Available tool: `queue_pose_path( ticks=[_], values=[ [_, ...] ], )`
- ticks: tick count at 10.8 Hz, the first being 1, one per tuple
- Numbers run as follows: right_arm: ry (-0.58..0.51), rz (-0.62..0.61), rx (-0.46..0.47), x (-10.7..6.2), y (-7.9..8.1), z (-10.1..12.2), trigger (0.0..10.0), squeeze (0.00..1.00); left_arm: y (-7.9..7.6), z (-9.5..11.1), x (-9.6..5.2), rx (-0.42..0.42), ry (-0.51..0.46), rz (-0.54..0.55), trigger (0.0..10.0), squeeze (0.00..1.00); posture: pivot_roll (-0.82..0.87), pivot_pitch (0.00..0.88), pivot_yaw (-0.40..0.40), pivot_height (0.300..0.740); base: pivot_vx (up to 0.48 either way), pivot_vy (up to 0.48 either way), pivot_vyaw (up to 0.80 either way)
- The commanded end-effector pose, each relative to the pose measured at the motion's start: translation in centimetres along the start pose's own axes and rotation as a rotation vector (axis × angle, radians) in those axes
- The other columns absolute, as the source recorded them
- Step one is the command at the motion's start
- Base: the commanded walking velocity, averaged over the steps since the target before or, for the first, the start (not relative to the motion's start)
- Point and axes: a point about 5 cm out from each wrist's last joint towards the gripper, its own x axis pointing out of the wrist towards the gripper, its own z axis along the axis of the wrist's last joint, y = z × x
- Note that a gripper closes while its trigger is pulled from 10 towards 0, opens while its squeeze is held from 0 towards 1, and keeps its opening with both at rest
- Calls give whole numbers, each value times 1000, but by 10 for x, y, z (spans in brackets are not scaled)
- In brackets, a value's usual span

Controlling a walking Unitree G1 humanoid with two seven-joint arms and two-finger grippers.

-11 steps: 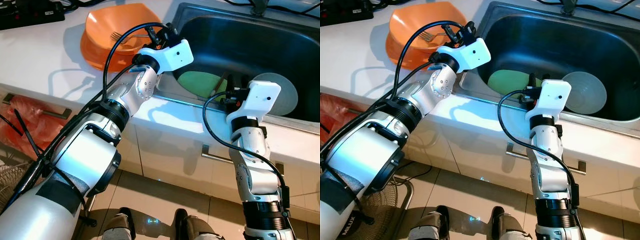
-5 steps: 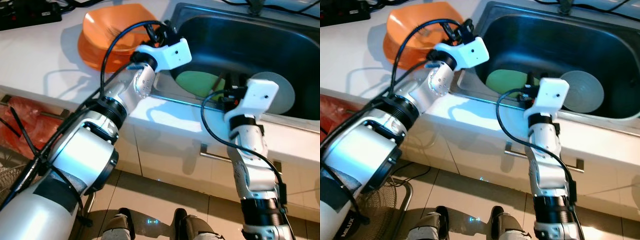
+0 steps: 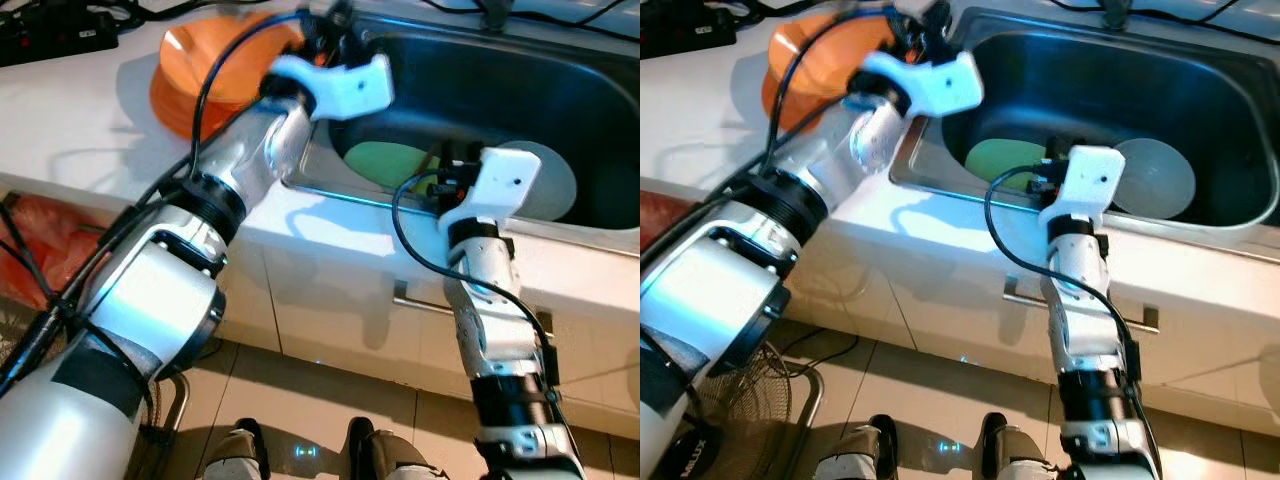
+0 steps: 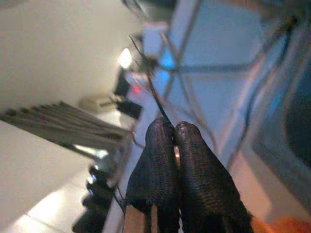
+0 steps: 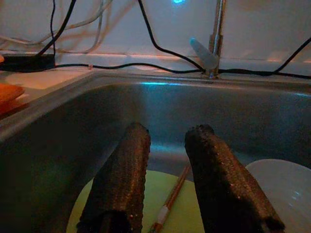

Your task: Kitchen organization

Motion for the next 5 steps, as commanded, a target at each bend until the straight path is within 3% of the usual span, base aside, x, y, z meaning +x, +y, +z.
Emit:
queue_pose_path(
  ticks=[1, 2, 5],
  values=[
    [149, -23, 5, -8, -4, -33, 10000, 0, 19, 22, 11, -51, -114, 82, 10000, 0, -5, 166, 26, 740, 0, 0, 0],
    [144, -24, 8, -5, -3, -33, 10000, 0, 25, 31, 11, -159, -161, 113, 10000, 0, -4, 157, 30, 740, 0, 0, 0],
    [124, -28, 10, 1, -2, -33, 10000, 0, 30, 58, 6, -803, -276, 139, 10000, 0, -5, 133, 40, 740, 0, 0, 0]
  ],
)
